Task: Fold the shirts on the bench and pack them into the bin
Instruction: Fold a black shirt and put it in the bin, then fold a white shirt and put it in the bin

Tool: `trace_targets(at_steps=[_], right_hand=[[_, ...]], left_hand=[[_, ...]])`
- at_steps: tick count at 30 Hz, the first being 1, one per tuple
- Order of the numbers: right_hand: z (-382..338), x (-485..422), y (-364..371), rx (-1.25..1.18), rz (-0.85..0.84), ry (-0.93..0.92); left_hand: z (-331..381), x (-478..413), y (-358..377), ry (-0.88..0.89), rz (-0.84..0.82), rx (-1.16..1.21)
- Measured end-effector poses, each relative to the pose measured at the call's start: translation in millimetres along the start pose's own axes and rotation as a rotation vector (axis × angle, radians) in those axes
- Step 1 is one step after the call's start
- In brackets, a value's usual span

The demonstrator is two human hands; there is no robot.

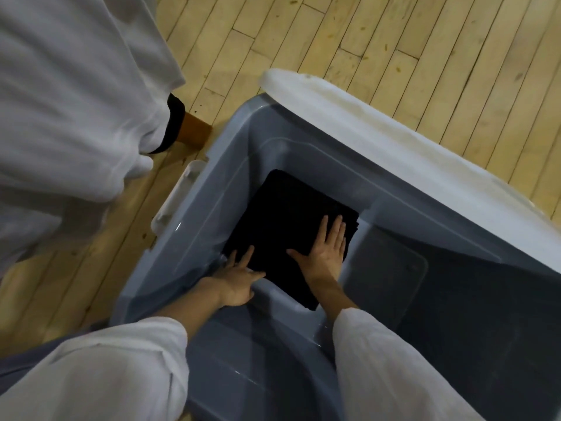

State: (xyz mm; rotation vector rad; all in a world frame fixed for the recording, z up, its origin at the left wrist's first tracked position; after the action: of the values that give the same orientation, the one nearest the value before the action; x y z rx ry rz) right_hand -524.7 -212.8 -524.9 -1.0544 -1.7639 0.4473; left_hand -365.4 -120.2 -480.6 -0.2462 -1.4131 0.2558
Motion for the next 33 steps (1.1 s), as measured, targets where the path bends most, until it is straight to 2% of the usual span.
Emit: trace_targets(at_steps=[2,6,9,16,21,24,25,26,29,31,33], right_hand=[[2,-1,0,-0.033,-0.011,0.059],[-2,-10,-10,-0.077,-0.155,0.113],[-14,-14,-36,-0.251,-0.252,0.146],[-82,28,-84,-0.689,-0.168,0.237],[-182,109,-126,-0.961,-0.125,-0.019],[-274,161,-153,-1.141,-0.24,-0.214],[-304,177,-159,-1.146,-0.298,-0.292],[-326,189,-164,-1.134,-0.342,-0.372],[-402,238,-170,-0.99,-0.493,-0.604],[-436,264,-165,-0.892,-0.545,-0.667],[-462,285,-155,-0.831,-0.568,-0.69]], left_hand=[[-3,-4,0,0.003,-0.006,0.017],[-4,-8,-2,-0.007,-0.014,0.026],[-3,-3,-8,-0.024,-0.001,0.082],[7,61,-74,-0.059,0.28,0.458],[-16,162,-143,-0.055,0.549,0.695],[-55,264,-161,-0.11,0.844,0.882],[-70,301,-157,-0.145,0.94,0.951],[-80,329,-154,-0.22,1.042,0.925],[-126,426,-123,-0.648,1.432,0.558],[-154,469,-97,-0.88,1.506,0.518],[-185,497,-68,-1.06,1.413,0.649]])
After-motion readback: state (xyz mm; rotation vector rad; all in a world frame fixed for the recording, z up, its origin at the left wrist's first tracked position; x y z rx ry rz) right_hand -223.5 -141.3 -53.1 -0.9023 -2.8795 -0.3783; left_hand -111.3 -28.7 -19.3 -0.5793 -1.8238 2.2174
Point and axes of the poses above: each hand's wrist, its own x-axis away from the middle knuckle, its own y-axis out of the palm, z = x × y, the point moved 3 cm from there along -x, towards the middle knuckle, and after that the axes turned 15 degrees about -x, right-handed, at the moved point
